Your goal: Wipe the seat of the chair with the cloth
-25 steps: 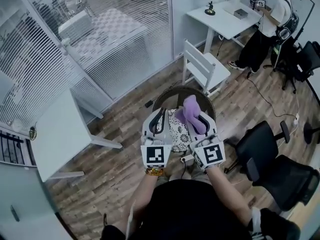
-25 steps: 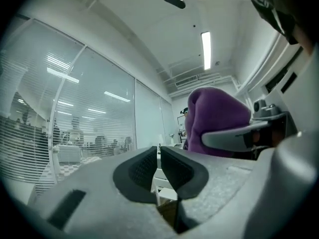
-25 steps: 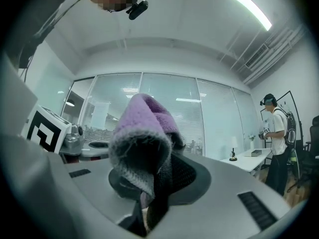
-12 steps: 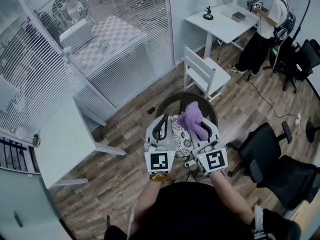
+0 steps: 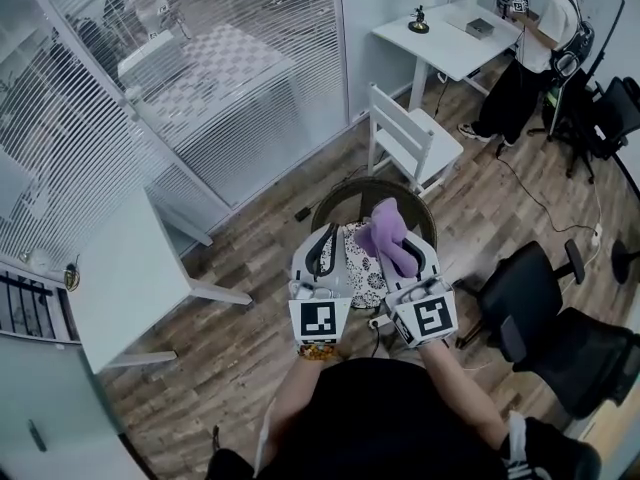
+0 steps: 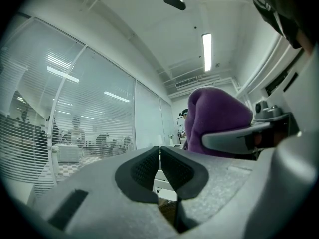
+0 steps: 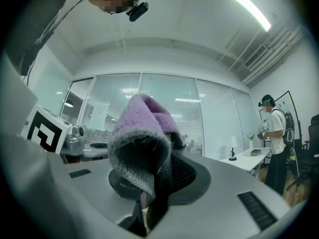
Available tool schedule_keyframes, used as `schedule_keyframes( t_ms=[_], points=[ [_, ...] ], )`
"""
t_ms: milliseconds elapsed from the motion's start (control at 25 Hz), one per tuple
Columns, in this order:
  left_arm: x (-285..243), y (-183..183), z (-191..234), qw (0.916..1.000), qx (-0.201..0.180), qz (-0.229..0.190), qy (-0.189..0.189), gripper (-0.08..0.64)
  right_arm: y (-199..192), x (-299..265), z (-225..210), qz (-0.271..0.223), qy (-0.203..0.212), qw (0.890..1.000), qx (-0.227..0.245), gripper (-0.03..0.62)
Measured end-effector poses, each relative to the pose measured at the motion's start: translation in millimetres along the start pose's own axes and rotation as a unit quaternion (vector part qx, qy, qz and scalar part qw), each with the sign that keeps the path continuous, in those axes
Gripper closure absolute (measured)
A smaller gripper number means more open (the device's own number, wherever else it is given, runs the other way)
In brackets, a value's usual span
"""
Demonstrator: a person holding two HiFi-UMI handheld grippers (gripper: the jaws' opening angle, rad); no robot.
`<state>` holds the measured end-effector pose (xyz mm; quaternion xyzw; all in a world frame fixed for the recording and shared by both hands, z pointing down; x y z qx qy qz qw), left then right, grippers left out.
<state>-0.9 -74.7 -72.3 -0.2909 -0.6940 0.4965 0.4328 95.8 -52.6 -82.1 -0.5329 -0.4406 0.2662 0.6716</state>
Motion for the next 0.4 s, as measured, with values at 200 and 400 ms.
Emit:
schedule_keyframes(
  t_ms=[200, 400],
  points=[
    [6.8, 2.7, 1.9, 0.9996, 0.026, 0.006, 0.009, 0.538, 1.3, 0.5, 2.3, -0.003, -0.002, 1.000, -0.008, 0.522],
    [9.1, 5.9, 8.8, 0.9995, 0.026, -0.016, 0.005, 0.538, -0.9, -4.3, 6.3, -0.007, -0.008, 1.000, -0.005, 0.522]
  ],
)
Point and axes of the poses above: the fingertips, and each gripper's own axes: x backward along the fingers, z to its left, y out of its top, the point moved 2 cm from there along x, backward along the fingers, and after that the axes turned 13 degrees about -z, right-handed, at the moved point
